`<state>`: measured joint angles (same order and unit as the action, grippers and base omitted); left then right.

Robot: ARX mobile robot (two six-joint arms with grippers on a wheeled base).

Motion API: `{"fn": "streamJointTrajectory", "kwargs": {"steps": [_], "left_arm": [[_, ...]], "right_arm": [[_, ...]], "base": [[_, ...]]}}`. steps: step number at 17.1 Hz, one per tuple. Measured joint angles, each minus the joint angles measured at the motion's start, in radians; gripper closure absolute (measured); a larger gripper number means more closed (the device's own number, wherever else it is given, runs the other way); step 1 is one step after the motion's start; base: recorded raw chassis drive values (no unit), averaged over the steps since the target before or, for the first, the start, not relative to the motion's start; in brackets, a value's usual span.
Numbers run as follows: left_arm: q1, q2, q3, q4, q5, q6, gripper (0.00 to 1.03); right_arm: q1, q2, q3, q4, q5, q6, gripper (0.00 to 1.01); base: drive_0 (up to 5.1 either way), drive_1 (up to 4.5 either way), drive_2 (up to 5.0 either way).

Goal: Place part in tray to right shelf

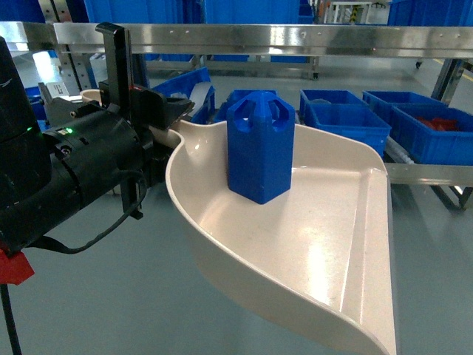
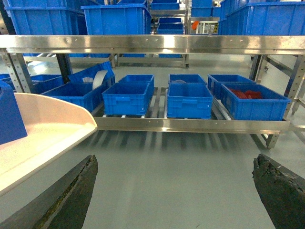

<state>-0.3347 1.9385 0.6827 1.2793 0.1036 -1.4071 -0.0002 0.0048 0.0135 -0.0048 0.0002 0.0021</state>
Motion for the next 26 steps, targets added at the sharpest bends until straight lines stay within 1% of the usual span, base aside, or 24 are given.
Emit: {"fn": "streamJointTrajectory", "kwargs": {"steps": [26], "left_arm": [[-0.002, 0.0, 0.0, 0.0, 0.001, 0.0, 0.91]], "right_arm": [[0.0, 0.0, 0.0, 0.001, 0.0, 0.0, 0.03]], "base": [[0.0, 0.0, 0.0]]}}
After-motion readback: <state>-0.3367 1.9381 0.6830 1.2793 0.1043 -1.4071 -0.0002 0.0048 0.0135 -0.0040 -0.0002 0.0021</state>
